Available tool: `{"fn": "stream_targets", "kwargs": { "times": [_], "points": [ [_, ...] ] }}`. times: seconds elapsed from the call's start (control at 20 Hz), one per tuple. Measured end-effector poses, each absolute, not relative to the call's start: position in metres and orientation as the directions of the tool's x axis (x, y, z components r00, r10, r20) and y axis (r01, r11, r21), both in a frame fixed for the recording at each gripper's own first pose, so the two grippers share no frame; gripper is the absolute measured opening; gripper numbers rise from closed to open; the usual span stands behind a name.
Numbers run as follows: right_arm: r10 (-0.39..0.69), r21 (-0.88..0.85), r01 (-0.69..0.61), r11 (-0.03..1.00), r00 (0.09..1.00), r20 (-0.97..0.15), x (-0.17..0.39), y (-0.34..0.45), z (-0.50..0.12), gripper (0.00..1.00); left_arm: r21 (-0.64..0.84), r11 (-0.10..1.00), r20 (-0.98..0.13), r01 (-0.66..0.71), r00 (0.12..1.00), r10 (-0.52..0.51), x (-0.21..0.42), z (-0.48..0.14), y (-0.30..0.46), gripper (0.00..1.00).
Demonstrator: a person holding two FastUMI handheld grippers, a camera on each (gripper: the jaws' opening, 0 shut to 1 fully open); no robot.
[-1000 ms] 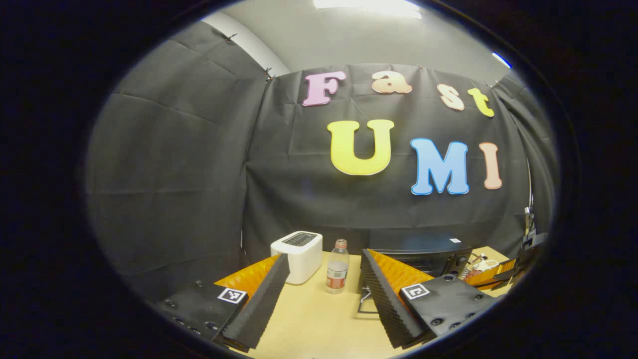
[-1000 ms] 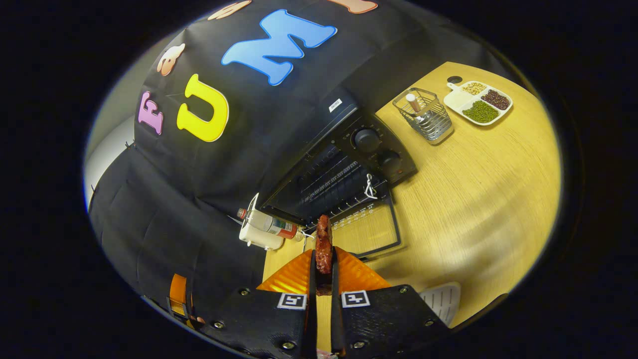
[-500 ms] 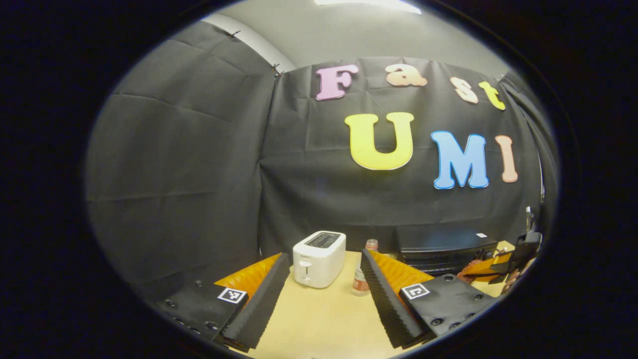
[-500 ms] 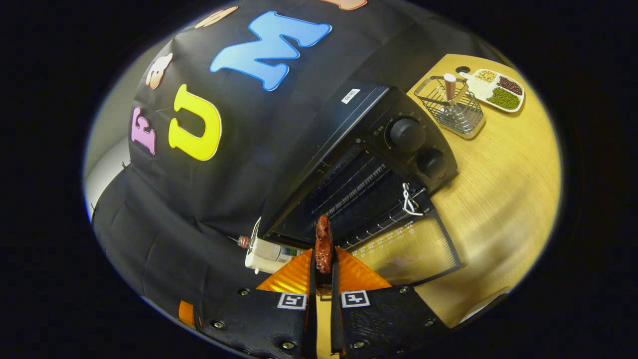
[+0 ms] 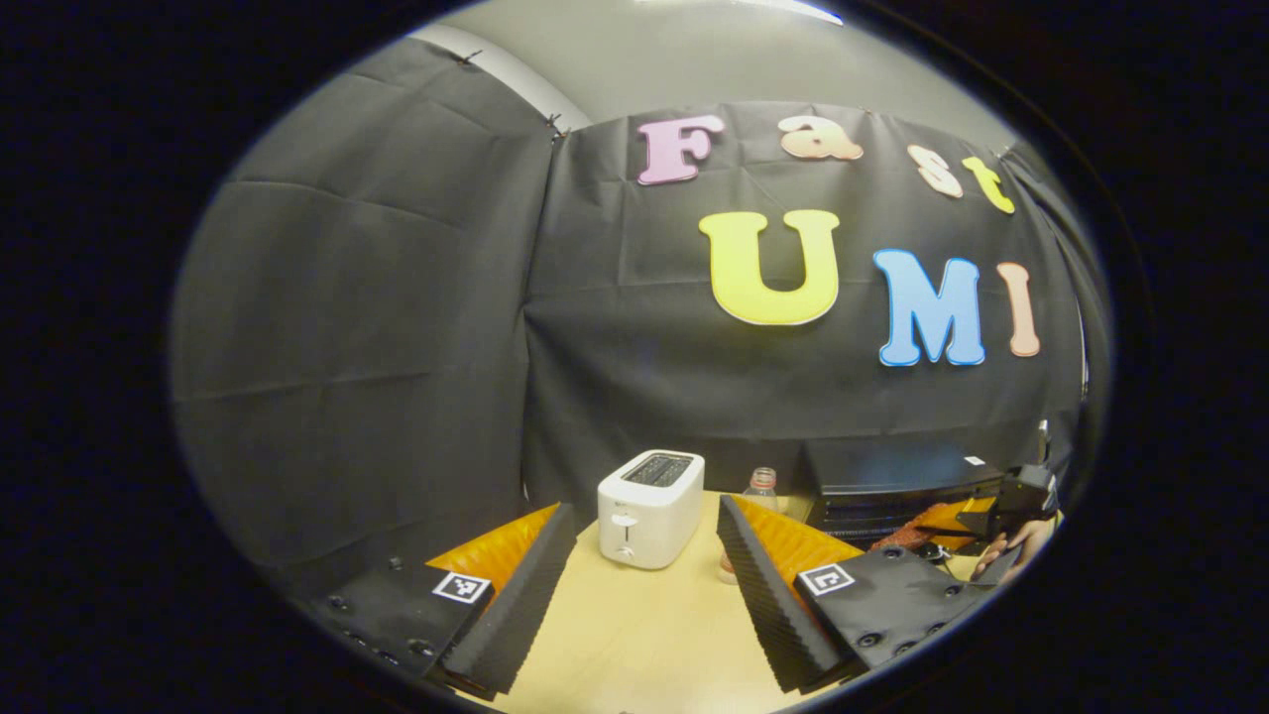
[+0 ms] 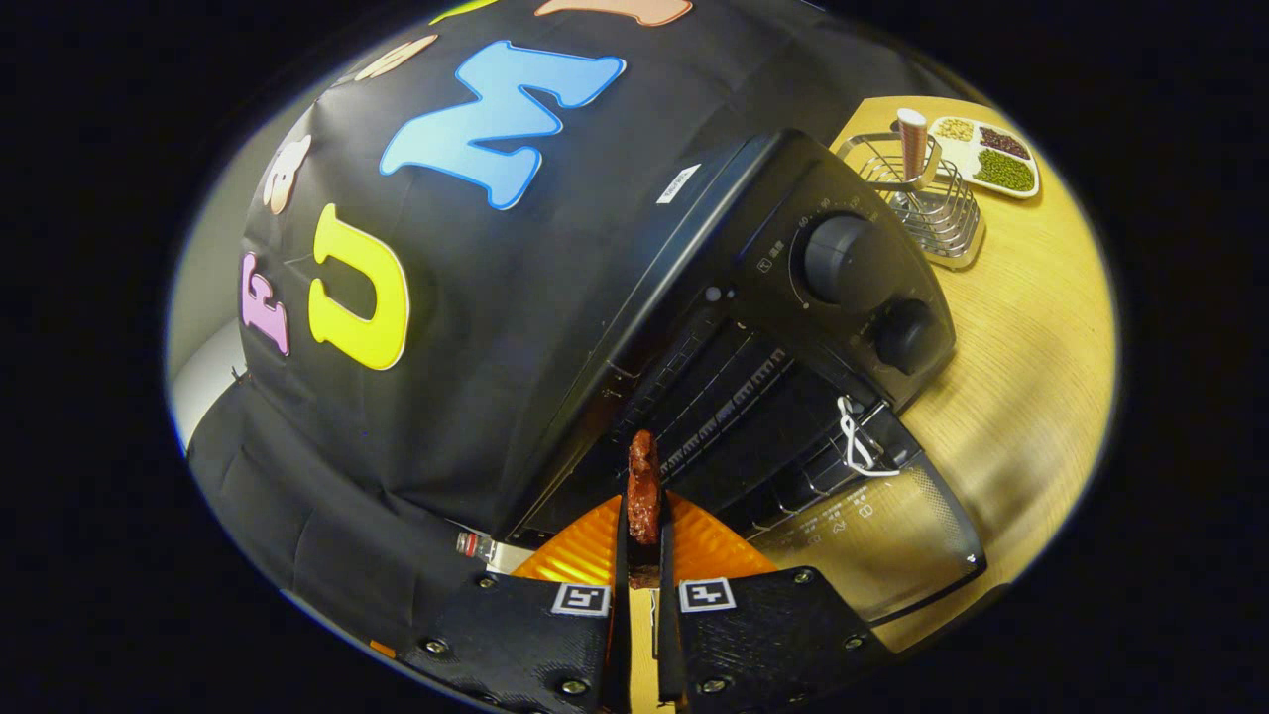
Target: Open the electric oven with the left hand, put the food in, and close the electric oven.
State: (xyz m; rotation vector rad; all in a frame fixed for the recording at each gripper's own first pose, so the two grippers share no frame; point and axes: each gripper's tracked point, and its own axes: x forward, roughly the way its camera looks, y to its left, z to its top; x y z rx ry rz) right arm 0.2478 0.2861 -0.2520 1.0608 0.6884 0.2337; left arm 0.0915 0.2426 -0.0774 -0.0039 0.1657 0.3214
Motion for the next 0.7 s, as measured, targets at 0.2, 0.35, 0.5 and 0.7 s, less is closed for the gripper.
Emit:
{"fn": "stream_targets", "kwargs": {
  "times": [0.2,0.35,0.5,0.7],
  "points": [
    [0.45,0.868,0.12,0.482,0.815,-0.364,0.268,0.288,-0.254,0.11,0.026,0.946,-0.183,-0.323,0.929,0.322,0.092,-0.083,0.249,0.97],
    [0.434,0.85,0.121,0.513,0.818,-0.379,0.279,0.288,-0.264,0.11,0.037,0.944,-0.191,-0.327,0.925,0.328,0.088,-0.085,0.254,1.0],
    [0.425,0.83,0.116,0.546,0.815,-0.393,0.284,0.289,-0.271,0.11,0.05,0.941,-0.19,-0.335,0.921,0.339,0.085,-0.083,0.26,0.97],
    [0.397,0.794,0.109,0.598,0.82,-0.412,0.285,0.289,-0.274,0.13,0.053,0.939,-0.189,-0.339,0.92,0.343,0.084,-0.082,0.263,0.97]
  ]
}}
